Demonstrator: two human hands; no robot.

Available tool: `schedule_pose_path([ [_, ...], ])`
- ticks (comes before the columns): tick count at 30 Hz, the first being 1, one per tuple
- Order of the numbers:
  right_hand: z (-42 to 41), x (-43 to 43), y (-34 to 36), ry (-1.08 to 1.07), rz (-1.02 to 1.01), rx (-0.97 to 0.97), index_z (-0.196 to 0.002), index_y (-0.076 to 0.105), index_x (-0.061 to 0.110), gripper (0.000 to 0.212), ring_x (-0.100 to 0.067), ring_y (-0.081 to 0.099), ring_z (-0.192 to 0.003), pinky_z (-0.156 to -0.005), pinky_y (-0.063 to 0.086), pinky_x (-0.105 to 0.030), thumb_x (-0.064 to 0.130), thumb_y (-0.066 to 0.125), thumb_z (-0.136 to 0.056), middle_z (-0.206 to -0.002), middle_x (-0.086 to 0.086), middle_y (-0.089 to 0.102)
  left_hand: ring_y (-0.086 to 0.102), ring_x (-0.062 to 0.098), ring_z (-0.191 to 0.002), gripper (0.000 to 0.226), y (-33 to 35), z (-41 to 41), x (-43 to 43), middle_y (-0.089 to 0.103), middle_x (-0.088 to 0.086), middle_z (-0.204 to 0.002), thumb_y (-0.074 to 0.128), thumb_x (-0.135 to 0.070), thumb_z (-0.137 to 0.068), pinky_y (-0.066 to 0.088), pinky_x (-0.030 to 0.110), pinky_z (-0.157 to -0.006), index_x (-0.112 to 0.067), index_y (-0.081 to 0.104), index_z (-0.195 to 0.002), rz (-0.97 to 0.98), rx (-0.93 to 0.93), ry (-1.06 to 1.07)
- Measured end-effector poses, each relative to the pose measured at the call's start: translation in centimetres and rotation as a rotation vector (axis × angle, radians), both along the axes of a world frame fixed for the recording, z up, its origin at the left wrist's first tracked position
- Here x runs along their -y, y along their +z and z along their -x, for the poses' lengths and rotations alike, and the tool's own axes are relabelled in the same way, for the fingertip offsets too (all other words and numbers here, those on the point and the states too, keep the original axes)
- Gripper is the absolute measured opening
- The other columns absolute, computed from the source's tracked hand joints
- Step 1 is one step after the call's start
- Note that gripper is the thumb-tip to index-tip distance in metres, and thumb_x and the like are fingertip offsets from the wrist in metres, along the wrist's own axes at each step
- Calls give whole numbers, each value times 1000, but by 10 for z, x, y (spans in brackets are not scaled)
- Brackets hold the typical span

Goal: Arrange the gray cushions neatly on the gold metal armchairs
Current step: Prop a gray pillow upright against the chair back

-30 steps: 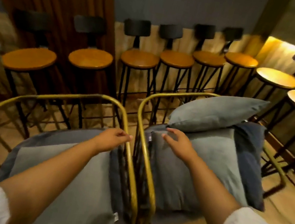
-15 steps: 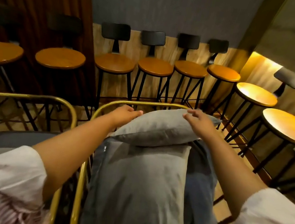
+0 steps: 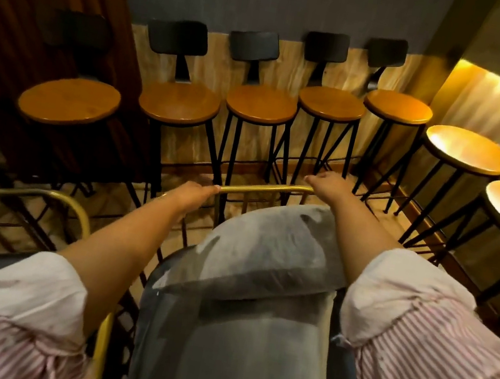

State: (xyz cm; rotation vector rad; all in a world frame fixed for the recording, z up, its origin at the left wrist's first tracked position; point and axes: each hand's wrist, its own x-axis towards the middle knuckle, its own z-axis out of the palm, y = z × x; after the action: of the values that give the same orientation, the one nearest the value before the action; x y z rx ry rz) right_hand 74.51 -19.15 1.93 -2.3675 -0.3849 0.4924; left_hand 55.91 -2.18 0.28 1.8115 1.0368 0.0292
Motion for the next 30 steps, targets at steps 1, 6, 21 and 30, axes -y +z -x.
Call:
schedule_pose_path([
  [1,-7,-6,-6,-30,28,-19,-125,57,4,45,-31,52,-120,-79,42,-25,36,46,-96,-132,-15,57,50,30,-119,52,-7,-7,-3,53,12,-132,47,-42,-94,38,33,-89,-9,48,-135,25,5,16],
  [6,-65,-27,-59,-171,154,-86,-133,49,6,55,-37,44,-129,-98,41,-34,43,49,-92,-142,-16,47,40,32,-134,55,-63,-53,-26,43,12,-147,51,-39,-93,34,39,-105,-8,44,-139,171,-48,121],
  [21,-88,74,-138,-481,-10,-594,-144,37,10,103,-38,42,-131,-107,37,-45,71,65,-66,-149,-13,40,52,38,-122,95,-181,-83,-28,50,17,-141,62,-69,-69,44,45,-100,-15,38,-144,569,-169,178],
  [30,-74,94,-147,-520,-110,-565,-147,30,10,98,-39,38,-134,-109,33,-47,64,65,-73,-153,-16,34,48,38,-127,94,-172,-63,-9,47,17,-143,62,-66,-71,38,50,-108,-15,34,-145,599,-131,143],
])
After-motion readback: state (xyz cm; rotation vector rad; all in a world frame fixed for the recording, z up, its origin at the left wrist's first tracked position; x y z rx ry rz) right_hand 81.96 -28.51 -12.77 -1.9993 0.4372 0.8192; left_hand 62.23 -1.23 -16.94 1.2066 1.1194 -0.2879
